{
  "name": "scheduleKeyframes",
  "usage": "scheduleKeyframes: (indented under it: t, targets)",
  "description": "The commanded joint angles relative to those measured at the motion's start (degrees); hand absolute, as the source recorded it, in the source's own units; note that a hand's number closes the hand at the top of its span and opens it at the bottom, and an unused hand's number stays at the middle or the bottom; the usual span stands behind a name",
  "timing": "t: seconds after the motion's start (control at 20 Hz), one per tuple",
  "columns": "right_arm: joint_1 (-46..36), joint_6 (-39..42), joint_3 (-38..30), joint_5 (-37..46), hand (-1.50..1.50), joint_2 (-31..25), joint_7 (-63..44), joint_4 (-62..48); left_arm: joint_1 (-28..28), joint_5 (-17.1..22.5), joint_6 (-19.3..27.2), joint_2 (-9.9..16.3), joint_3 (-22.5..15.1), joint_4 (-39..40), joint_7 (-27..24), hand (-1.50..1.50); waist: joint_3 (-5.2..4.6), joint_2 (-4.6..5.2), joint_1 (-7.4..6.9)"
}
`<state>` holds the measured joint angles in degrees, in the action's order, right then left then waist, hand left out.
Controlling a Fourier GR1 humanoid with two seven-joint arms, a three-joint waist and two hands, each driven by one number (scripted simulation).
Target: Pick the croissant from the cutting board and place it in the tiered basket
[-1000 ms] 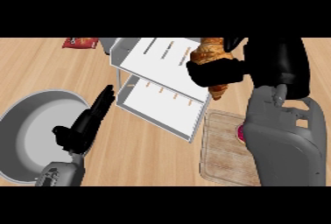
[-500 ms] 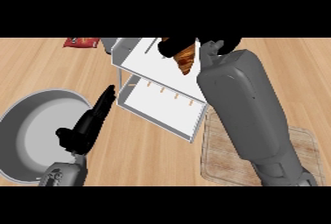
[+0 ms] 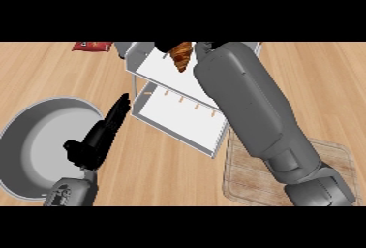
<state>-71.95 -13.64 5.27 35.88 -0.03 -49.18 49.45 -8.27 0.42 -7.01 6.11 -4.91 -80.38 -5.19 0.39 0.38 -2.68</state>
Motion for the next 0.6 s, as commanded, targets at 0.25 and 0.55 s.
scheduleKeyframes:
  t: [0.25,0.55]
  targets:
    - [-0.68,-9.86,-1.09,-18.94,1.50,0.03,-5.47,-4.95,0.02,0.31,-1.16,1.11,1.59,3.28,-0.17,0.00,-0.45,0.19,-0.42]
    - [-2.48,-17.29,0.75,-27.45,-1.50,0.02,-1.80,-6.27,-0.38,-0.91,1.08,-1.63,0.51,3.94,1.15,0.00,-0.44,0.05,0.39]
